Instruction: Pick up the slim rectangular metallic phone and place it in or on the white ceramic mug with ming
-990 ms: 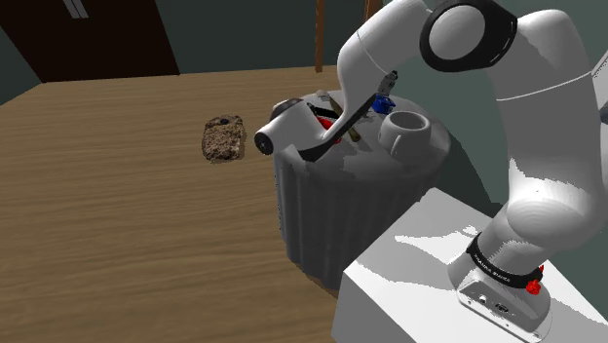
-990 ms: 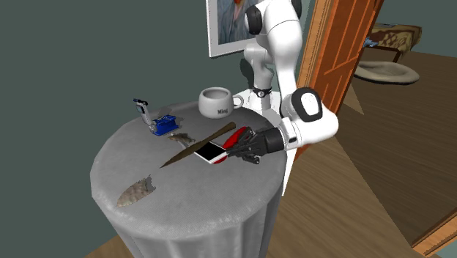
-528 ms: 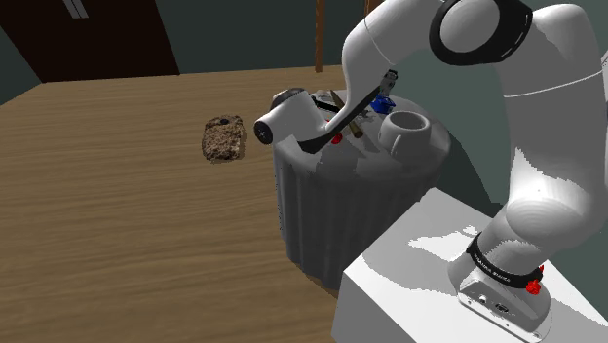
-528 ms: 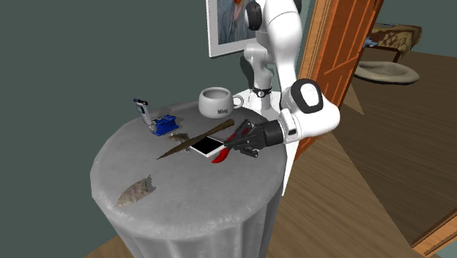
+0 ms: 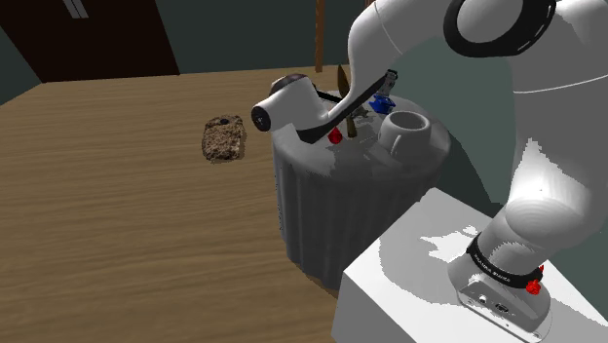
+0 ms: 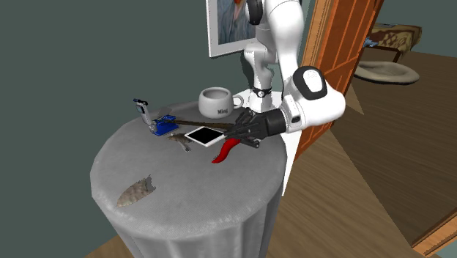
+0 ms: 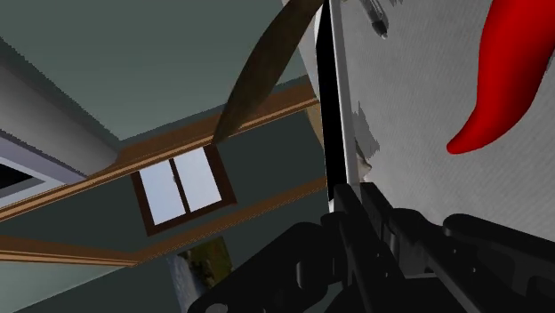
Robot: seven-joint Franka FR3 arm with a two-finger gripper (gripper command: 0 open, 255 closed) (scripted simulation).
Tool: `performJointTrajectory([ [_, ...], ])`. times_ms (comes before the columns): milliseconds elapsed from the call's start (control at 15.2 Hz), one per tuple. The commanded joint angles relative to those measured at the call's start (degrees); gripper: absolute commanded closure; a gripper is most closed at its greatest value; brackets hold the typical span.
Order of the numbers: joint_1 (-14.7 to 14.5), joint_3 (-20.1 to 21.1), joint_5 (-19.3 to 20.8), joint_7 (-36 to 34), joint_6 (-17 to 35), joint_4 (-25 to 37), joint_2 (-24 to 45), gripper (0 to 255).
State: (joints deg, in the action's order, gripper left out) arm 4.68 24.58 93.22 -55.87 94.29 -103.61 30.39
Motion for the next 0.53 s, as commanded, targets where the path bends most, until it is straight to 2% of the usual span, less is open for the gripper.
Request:
performJointTrajectory([
  [0,0.23,0.20,-0.41,0.94,0.12,-0.13,-1.11,255],
  [462,0.84,0.85,-1.83,4.32,0.41,0.11,-4.45,255],
])
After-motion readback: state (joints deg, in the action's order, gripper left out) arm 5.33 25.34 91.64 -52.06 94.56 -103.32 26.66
